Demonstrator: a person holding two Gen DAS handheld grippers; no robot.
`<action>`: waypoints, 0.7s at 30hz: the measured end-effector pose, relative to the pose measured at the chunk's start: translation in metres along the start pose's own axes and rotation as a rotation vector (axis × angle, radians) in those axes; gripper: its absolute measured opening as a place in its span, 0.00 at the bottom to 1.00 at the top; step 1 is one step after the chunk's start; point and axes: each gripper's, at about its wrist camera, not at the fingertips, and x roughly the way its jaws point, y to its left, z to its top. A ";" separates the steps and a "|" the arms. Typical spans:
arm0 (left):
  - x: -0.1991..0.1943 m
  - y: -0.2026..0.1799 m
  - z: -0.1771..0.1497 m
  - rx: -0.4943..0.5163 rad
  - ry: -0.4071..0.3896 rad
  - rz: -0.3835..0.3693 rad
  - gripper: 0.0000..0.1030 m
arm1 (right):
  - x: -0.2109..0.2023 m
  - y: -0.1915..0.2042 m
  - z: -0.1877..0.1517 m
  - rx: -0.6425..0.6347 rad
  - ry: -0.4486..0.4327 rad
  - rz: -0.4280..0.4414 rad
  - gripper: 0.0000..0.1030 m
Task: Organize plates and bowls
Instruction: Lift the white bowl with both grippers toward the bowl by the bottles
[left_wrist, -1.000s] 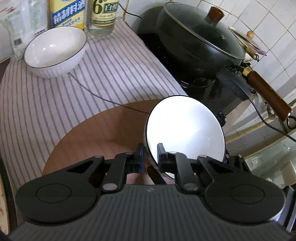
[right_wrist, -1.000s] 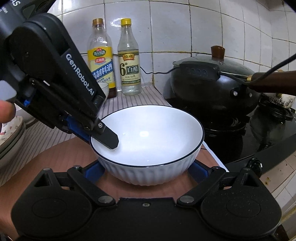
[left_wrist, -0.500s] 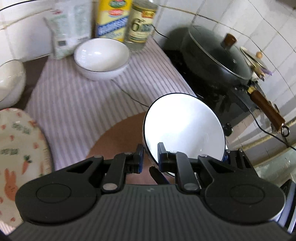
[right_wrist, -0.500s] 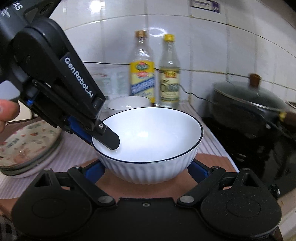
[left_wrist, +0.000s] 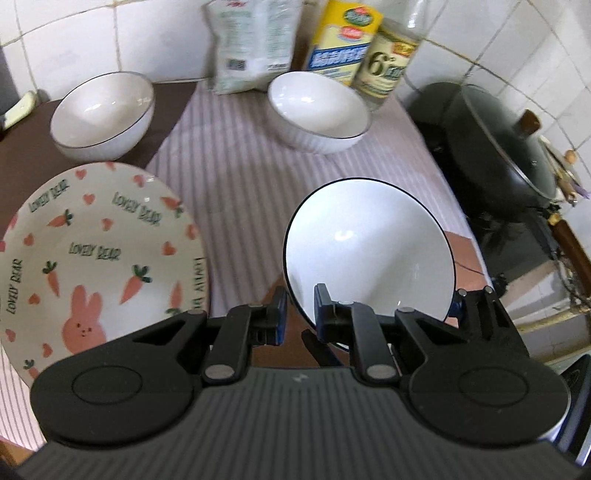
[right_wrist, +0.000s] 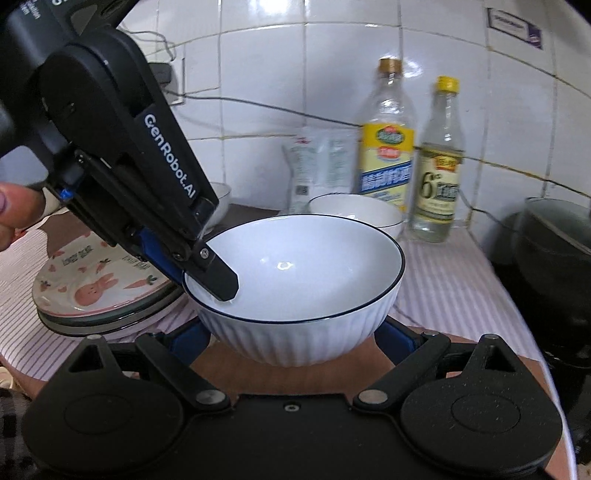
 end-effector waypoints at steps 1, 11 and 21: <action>0.003 0.003 0.000 -0.006 0.003 0.007 0.13 | 0.004 0.001 -0.001 0.001 0.004 0.008 0.95; 0.031 0.013 -0.001 -0.012 0.045 0.060 0.13 | 0.031 0.005 -0.014 -0.024 0.046 0.044 0.95; 0.030 0.010 0.000 -0.001 0.062 0.058 0.16 | 0.021 0.007 -0.013 0.021 0.119 -0.026 0.94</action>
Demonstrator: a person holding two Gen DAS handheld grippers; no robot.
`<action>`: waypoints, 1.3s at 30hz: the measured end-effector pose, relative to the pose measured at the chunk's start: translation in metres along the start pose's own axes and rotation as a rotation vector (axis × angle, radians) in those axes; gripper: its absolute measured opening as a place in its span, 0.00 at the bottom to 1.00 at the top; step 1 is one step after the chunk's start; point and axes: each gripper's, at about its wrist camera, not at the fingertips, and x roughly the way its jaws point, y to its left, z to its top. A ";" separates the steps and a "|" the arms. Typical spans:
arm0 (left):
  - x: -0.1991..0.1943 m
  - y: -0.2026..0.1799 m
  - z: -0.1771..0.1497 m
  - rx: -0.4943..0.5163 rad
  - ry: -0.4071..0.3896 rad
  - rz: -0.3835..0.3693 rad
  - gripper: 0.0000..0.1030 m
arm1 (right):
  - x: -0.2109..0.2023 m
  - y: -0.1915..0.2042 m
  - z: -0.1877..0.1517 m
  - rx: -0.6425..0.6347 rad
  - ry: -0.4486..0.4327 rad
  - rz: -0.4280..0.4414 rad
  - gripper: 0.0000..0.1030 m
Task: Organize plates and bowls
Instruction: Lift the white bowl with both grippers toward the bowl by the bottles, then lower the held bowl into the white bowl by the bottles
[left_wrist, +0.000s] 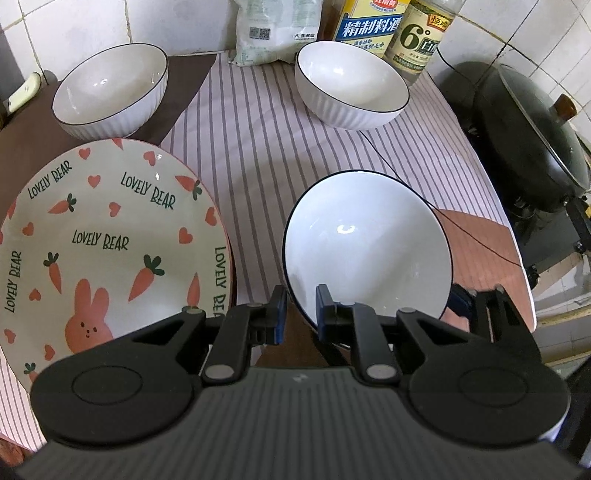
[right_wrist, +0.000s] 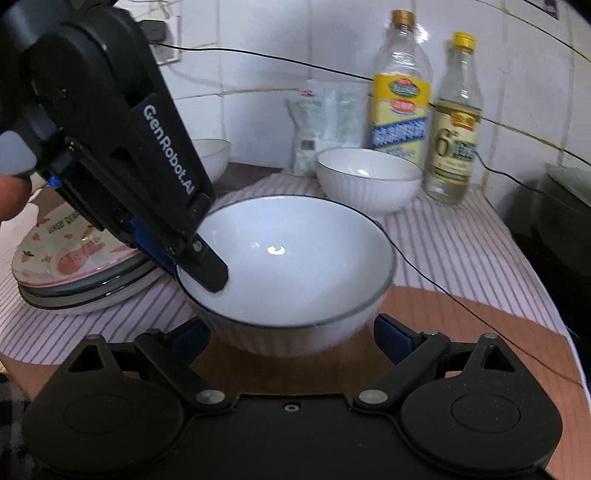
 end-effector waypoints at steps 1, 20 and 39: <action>-0.001 0.000 0.000 0.004 0.007 -0.003 0.18 | -0.004 0.000 -0.001 0.013 0.011 -0.009 0.94; -0.078 -0.012 0.015 0.149 0.003 -0.005 0.44 | -0.074 -0.019 0.050 0.186 0.015 -0.060 0.88; -0.107 0.001 0.097 0.147 -0.144 -0.041 0.47 | -0.009 -0.052 0.133 0.433 -0.005 0.031 0.64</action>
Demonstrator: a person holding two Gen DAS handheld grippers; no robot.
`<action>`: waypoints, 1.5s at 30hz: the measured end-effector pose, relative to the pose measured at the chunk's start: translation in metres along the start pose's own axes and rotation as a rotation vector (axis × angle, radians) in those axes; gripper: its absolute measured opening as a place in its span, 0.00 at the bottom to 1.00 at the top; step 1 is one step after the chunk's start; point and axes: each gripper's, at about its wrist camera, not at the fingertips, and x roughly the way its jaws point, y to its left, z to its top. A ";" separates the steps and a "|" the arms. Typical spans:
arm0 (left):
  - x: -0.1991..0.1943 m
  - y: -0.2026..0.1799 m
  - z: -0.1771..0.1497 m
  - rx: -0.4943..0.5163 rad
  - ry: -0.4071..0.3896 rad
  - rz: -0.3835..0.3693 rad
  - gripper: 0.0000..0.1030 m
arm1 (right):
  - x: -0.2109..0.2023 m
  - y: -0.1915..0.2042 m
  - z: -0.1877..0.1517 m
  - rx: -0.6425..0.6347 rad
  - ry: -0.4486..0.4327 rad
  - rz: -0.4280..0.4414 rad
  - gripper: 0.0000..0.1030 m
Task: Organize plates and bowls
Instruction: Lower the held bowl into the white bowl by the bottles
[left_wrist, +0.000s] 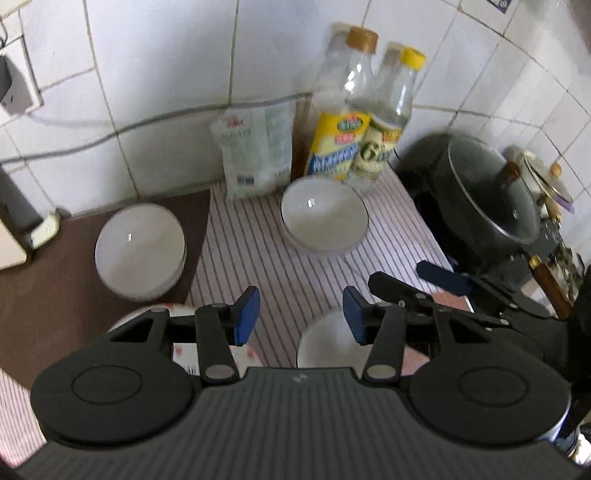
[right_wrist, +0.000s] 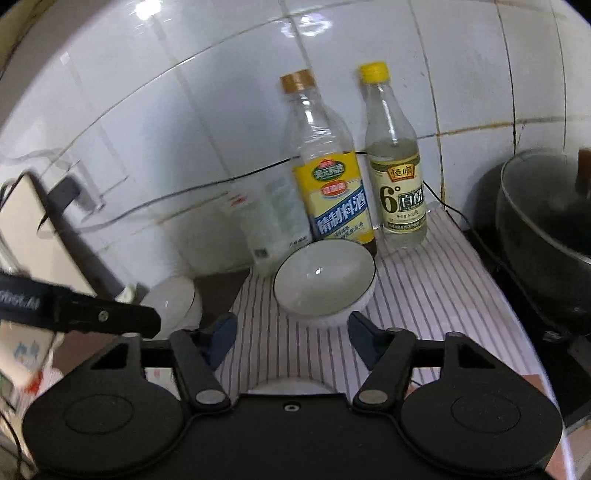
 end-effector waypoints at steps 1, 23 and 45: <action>0.005 0.001 0.003 -0.001 -0.011 0.002 0.47 | 0.007 -0.006 0.001 0.028 -0.007 0.009 0.63; 0.163 0.019 0.035 -0.057 -0.004 0.038 0.47 | 0.124 -0.064 0.018 0.237 0.092 -0.160 0.19; 0.112 0.000 0.030 0.050 0.049 0.066 0.13 | 0.084 -0.047 0.016 0.244 0.090 -0.070 0.16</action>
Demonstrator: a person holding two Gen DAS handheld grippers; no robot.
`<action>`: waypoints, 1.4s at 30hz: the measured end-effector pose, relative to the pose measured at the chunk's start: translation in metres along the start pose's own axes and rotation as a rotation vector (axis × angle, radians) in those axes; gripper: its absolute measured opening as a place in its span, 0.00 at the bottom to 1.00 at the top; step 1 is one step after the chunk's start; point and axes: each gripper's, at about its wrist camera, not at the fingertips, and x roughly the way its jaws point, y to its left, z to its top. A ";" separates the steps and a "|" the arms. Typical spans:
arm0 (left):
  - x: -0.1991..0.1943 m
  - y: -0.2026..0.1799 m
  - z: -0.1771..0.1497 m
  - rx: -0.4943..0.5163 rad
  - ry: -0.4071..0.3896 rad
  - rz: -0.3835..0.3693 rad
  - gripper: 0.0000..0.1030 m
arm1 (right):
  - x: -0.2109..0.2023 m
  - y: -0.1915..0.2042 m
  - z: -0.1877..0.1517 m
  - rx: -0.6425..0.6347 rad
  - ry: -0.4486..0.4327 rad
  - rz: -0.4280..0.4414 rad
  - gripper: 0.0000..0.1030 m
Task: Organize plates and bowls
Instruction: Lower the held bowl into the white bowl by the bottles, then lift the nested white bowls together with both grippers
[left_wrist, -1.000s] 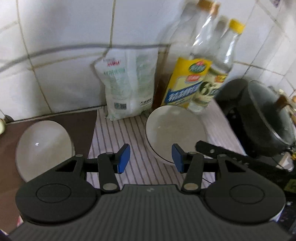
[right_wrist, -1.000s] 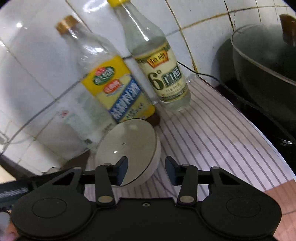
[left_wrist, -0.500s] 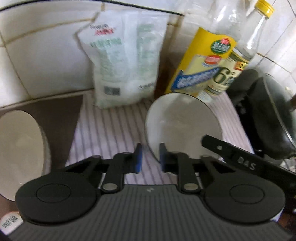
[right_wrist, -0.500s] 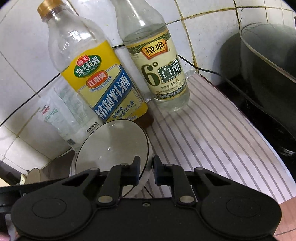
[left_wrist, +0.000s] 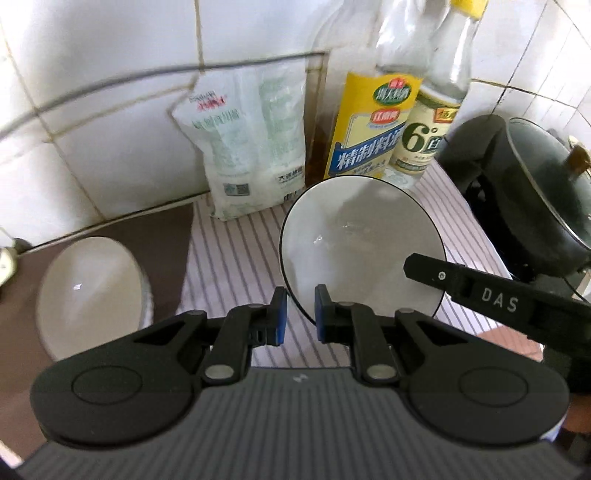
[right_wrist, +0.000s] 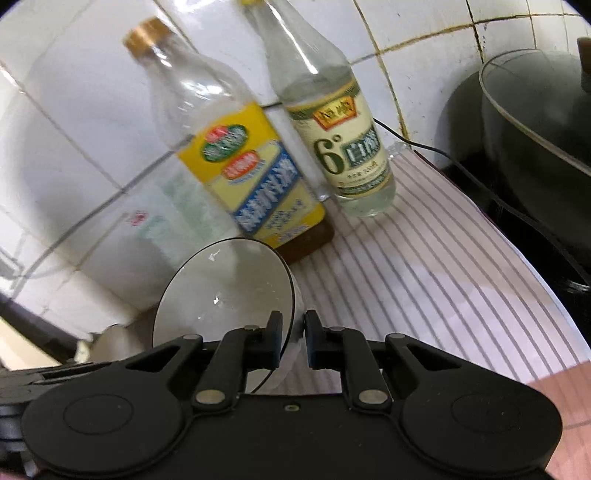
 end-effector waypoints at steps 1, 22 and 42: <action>-0.008 0.000 0.000 -0.009 0.009 -0.002 0.13 | -0.007 0.003 -0.001 -0.008 0.000 0.004 0.16; -0.122 -0.008 -0.059 -0.054 -0.042 -0.025 0.12 | -0.124 0.037 -0.053 -0.037 -0.068 0.032 0.17; -0.084 -0.022 -0.110 -0.110 0.092 -0.048 0.12 | -0.119 -0.001 -0.089 0.014 0.048 -0.020 0.18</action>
